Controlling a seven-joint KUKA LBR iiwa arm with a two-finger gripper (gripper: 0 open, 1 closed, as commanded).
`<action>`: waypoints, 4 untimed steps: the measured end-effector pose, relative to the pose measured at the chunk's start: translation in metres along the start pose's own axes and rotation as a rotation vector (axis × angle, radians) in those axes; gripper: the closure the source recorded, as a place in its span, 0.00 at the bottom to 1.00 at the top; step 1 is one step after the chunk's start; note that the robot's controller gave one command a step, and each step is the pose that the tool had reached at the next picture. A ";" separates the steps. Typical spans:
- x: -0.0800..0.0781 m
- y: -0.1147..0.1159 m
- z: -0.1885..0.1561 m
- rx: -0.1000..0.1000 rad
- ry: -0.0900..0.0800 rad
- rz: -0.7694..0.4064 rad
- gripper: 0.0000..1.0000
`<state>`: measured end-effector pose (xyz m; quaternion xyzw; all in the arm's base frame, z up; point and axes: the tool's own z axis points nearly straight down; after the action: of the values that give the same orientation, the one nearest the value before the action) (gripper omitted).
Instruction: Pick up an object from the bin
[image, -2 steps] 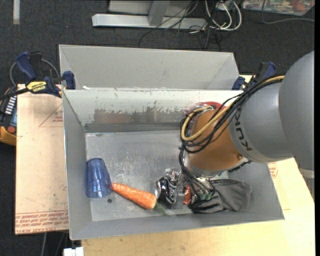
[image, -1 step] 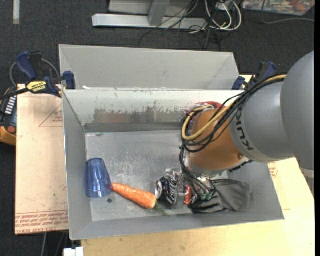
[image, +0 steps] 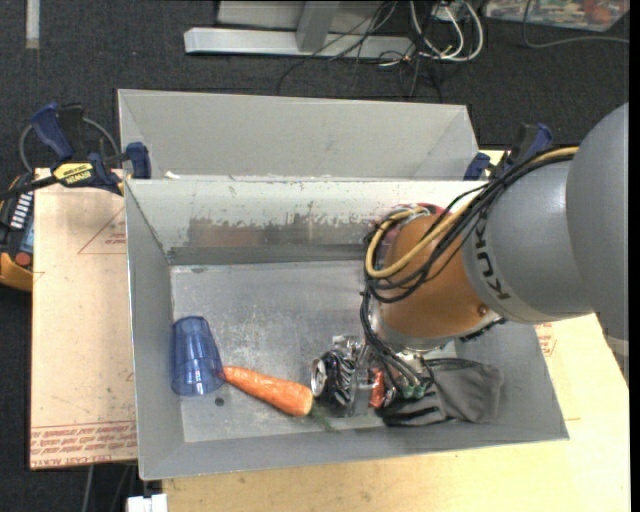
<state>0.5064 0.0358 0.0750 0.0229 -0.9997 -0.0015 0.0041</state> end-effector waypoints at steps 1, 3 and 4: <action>0.000 0.000 -0.005 0.000 -0.001 0.000 1.00; 0.002 0.001 -0.033 -0.001 0.005 0.001 1.00; -0.001 0.001 -0.043 -0.001 -0.003 0.001 1.00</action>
Offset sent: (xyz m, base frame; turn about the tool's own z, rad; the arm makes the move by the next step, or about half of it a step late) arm -0.0001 0.0000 0.0732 0.0000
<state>0.5073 0.0364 0.1182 0.0225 -0.9997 -0.0018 0.0027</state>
